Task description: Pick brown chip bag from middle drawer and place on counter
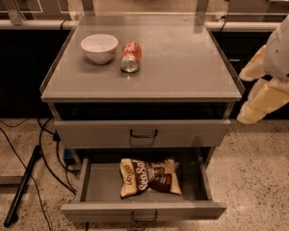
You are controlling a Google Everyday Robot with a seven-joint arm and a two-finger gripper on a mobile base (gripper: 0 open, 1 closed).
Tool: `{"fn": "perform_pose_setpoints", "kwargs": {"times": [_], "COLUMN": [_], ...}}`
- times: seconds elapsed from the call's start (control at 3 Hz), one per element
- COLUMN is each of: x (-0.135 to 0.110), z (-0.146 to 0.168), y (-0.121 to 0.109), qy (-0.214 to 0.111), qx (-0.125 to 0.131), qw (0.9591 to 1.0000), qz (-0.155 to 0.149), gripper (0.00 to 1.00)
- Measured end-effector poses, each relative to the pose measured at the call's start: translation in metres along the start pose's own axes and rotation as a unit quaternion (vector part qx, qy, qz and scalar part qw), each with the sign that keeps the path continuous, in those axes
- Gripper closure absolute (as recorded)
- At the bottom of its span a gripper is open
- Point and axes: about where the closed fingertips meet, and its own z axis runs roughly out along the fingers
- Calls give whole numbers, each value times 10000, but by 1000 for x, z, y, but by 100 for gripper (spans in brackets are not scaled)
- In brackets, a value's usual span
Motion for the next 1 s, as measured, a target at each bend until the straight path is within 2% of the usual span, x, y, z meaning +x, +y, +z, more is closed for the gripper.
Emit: {"fn": "perform_pose_setpoints", "kwargs": {"times": [0.33, 0.67, 1.0], "x": [1, 4, 10], "z": [35, 88, 149], "y": [17, 43, 78], "qy": [-258, -707, -1071], "qx": [-110, -315, -641], "qw": [9995, 9967, 9914], "qz": [121, 225, 385], "gripper": [62, 86, 100]}}
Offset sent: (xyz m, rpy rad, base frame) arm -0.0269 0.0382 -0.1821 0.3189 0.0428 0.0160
